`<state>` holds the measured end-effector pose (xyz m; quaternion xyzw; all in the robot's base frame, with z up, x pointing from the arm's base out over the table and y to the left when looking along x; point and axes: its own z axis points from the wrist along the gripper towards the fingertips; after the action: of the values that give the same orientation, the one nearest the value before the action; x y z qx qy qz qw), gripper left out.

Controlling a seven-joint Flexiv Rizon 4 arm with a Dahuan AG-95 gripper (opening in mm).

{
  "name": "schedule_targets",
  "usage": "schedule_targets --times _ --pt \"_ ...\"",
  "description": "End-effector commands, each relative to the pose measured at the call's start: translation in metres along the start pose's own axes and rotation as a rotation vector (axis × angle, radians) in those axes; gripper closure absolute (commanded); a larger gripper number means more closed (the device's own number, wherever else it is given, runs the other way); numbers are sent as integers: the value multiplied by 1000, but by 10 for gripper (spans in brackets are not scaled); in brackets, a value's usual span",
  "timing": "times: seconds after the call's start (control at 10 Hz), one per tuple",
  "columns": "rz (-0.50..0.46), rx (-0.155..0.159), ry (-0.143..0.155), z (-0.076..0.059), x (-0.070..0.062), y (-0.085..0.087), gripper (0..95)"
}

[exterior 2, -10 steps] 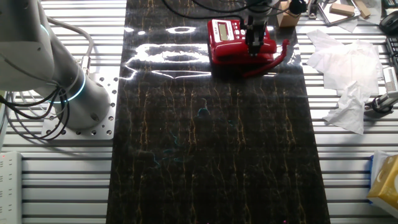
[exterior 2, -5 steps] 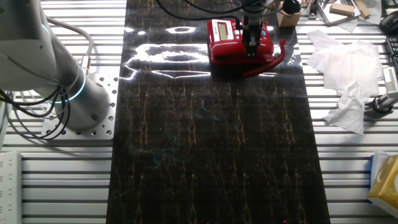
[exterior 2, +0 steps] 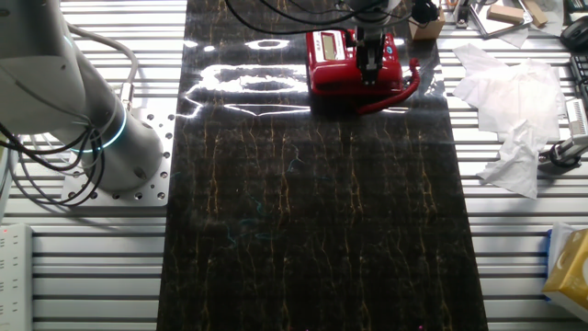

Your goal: Place the handset of the telephone on the corresponding phone cradle

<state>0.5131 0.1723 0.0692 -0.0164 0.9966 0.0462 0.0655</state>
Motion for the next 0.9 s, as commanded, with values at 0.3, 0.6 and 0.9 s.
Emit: schedule_targets --times 0.3,0.6,0.9 --pt "-18 9 -8 -1 0 -2 950" --pt "-24 13 -8 -1 0 -3 950" --pt "-25 23 -14 -1 0 -3 950"
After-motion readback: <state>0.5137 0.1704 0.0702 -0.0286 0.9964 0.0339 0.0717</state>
